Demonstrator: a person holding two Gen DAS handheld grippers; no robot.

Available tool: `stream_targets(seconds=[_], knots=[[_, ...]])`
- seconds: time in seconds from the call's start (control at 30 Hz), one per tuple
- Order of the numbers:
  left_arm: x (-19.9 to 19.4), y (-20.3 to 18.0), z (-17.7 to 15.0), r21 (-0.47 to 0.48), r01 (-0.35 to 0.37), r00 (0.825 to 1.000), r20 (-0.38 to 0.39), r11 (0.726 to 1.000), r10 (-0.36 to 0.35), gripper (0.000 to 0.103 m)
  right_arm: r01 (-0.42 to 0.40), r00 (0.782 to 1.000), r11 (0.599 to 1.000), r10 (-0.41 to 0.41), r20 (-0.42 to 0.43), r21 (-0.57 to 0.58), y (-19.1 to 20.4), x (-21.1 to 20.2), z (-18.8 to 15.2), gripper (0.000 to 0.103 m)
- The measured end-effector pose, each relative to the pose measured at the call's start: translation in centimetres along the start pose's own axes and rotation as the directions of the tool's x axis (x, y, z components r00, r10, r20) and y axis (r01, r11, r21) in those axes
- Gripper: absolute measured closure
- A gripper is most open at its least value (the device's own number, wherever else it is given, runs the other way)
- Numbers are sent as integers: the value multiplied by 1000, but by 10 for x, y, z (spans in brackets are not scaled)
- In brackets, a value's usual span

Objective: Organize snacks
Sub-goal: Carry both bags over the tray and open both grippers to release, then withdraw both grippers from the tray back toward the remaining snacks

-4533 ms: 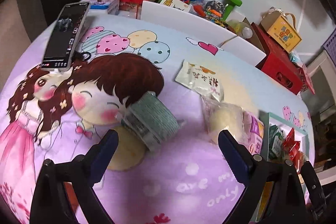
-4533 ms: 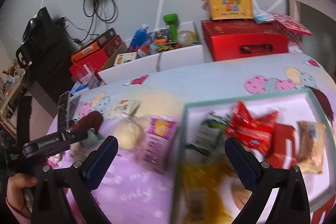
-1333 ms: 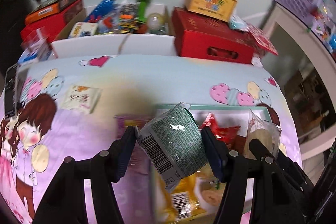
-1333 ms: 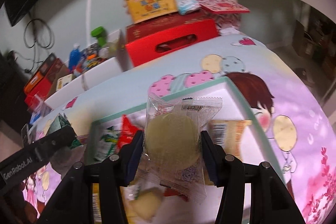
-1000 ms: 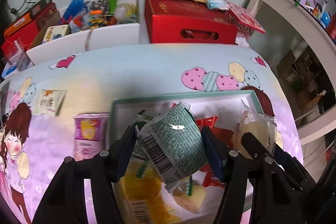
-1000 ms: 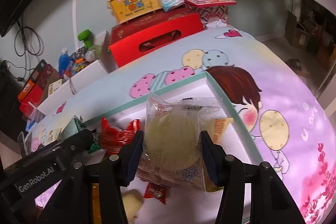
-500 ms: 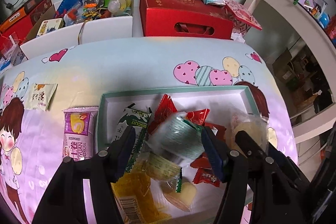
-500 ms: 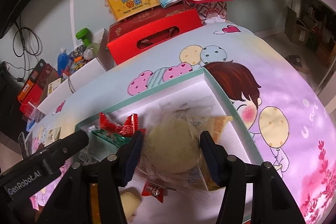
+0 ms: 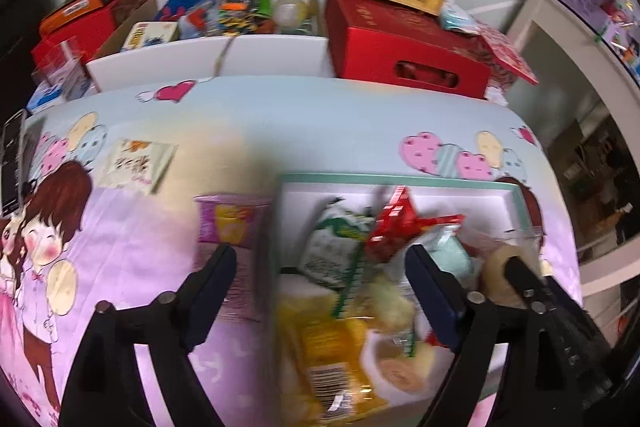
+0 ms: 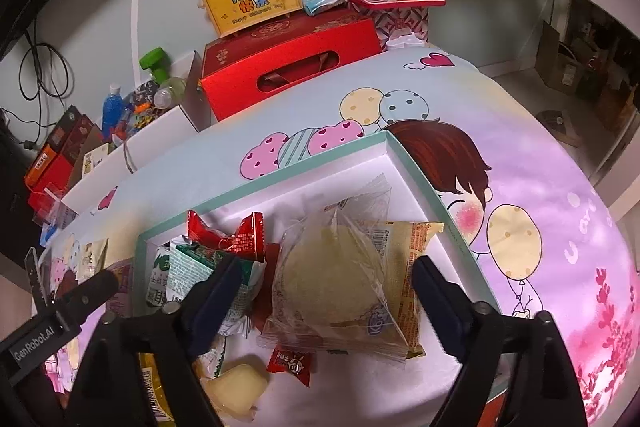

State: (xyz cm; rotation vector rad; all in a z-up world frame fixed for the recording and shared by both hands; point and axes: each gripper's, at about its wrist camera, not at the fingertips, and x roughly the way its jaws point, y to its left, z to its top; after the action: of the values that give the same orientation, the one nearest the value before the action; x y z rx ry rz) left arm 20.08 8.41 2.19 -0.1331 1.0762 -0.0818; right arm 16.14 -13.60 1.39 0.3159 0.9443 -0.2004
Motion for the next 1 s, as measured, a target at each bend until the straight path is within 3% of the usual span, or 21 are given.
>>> stream_targets(seconds=[0.1,0.63,1.0], knots=[[2,12,-4,-9,-27,1000,-1,1000,27,12,9,1000,1000,-9,7,-10,4,-1,-1,0],[-3,63,-12,-71,-82,996,14,994,83,10,29,999,994,-25,45,-102,44,-14,-5,0],[-20,123,-16,-164,-148,988,26,975,154,10,-54,994,979,71,80,-198,95,-33,-15,0]])
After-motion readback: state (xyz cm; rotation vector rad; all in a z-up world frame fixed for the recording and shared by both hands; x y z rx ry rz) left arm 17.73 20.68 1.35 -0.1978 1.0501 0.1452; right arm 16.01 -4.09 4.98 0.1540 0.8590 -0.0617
